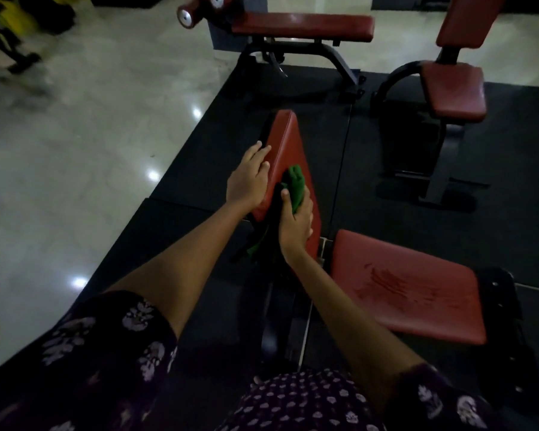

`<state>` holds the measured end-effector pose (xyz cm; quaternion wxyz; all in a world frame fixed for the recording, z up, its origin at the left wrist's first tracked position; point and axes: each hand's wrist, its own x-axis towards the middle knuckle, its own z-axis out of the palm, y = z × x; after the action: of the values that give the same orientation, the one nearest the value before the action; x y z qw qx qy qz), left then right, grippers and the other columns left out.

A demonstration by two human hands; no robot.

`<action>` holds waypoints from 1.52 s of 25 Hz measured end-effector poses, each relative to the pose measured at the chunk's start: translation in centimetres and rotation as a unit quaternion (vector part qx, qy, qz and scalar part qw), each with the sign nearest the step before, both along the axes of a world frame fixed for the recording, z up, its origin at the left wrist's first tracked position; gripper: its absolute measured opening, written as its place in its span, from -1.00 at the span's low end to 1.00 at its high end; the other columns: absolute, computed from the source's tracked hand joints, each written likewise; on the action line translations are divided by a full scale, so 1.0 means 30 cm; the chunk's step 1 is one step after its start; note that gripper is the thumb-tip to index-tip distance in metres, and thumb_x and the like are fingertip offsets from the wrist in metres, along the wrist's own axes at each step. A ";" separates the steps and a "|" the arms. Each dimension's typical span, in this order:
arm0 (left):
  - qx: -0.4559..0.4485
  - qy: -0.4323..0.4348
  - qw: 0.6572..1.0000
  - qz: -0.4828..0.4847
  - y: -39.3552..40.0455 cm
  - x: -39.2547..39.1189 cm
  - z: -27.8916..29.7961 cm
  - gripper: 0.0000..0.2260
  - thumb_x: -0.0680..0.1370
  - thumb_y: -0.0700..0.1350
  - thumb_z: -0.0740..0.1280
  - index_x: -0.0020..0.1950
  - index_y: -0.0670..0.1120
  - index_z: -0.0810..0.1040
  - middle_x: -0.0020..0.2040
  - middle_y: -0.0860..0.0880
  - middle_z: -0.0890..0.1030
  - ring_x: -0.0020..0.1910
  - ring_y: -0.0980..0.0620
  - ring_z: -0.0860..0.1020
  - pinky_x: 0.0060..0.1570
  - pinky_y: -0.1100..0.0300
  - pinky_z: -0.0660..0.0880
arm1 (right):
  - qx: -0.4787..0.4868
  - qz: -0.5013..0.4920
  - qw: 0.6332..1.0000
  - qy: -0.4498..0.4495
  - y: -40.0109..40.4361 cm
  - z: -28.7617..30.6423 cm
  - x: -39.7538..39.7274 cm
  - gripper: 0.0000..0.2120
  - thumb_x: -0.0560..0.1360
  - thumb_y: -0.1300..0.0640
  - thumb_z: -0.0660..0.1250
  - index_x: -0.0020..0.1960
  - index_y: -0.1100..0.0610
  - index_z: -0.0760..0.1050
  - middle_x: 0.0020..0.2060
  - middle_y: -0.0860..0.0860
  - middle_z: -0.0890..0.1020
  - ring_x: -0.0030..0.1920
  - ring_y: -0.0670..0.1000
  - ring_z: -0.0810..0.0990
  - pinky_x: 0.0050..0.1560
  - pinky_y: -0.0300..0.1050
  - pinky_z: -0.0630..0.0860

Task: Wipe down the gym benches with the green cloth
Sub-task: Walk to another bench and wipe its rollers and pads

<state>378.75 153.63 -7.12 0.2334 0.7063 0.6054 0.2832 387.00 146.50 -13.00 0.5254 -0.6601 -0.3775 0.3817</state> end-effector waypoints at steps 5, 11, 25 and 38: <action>0.018 0.063 0.998 0.010 0.000 0.013 0.025 -0.63 0.64 -0.03 0.10 0.46 0.02 0.30 0.51 0.07 0.20 0.43 0.06 0.28 0.33 0.02 0.27 | -0.121 0.049 0.988 0.085 0.116 0.038 0.096 -0.63 0.58 -0.13 0.13 0.33 -0.02 0.31 0.22 0.11 0.47 0.04 0.09 0.51 0.01 -0.03 0.43; -0.020 0.109 0.993 0.036 -0.010 0.042 0.039 -0.61 0.65 0.01 0.05 0.49 0.06 0.23 0.54 0.12 0.10 0.42 0.05 0.31 0.29 0.05 0.29 | -0.045 0.149 0.988 0.023 0.052 0.047 0.114 -0.65 0.58 -0.09 0.15 0.34 -0.03 0.32 0.16 0.08 0.46 0.05 0.07 0.52 0.08 0.08 0.50; -0.058 0.180 0.977 0.097 -0.039 0.078 0.028 -0.52 0.61 0.15 0.10 0.52 0.12 0.12 0.55 0.10 0.03 0.42 -0.03 0.30 0.35 -0.02 0.22 | -0.131 0.212 0.967 0.057 0.079 -0.041 0.245 -0.70 0.60 -0.02 0.17 0.28 0.05 0.32 0.10 0.08 0.51 0.00 0.06 0.52 -0.01 -0.01 0.51; -0.046 0.144 0.984 0.098 -0.046 0.078 0.030 -0.58 0.62 0.11 0.10 0.48 0.12 0.21 0.54 0.09 0.12 0.39 0.03 0.34 0.36 -0.07 0.26 | -0.074 0.264 0.961 -0.030 0.021 -0.044 0.198 -0.35 0.50 -0.30 0.16 0.51 -0.12 0.08 0.36 0.02 0.28 0.31 0.12 0.39 0.32 0.20 0.31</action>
<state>381.09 152.24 -6.23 0.1473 0.6651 0.7116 0.1719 392.93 147.13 -14.33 0.3441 -0.5850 -0.5249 0.5137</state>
